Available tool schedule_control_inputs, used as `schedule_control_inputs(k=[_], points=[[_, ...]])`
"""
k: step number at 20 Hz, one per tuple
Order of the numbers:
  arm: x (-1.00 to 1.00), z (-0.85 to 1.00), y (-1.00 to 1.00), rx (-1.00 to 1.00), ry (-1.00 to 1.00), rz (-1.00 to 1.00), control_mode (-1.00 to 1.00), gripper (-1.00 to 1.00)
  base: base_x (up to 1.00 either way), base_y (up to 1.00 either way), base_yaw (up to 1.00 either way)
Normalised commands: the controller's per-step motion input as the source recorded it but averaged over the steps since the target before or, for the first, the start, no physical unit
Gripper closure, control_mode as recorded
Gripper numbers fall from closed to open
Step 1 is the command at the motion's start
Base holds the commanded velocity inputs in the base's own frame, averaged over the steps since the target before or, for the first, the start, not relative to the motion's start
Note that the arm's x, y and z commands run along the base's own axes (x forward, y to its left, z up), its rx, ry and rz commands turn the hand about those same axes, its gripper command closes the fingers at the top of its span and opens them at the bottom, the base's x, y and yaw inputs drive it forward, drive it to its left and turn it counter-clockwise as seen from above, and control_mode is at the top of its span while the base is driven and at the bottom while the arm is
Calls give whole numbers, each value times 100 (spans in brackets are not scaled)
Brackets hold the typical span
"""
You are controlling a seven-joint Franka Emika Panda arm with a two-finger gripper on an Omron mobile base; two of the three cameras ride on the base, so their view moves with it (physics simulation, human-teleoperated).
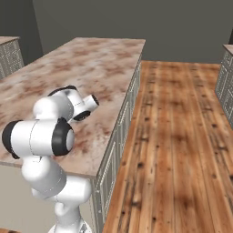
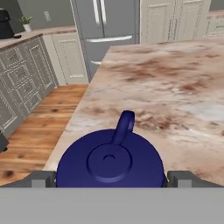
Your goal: Pick the water bottle from the counter and place it in the open cabinet.
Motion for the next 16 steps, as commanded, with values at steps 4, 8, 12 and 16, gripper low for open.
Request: schedule_control_inputs(k=[4, 8, 12, 16], points=[[-5, -35, 5, 0, 0, 0, -100, -100, 0, 0, 0], [-6, -36, 5, 0, 0, 0, -100, 100, 0, 0, 0], [-16, -23, -1, 0, 0, 0, -100, 100, 0, 0, 0], [-29, 5, -12, 4, -1, 0, -100, 100, 0, 0, 0]])
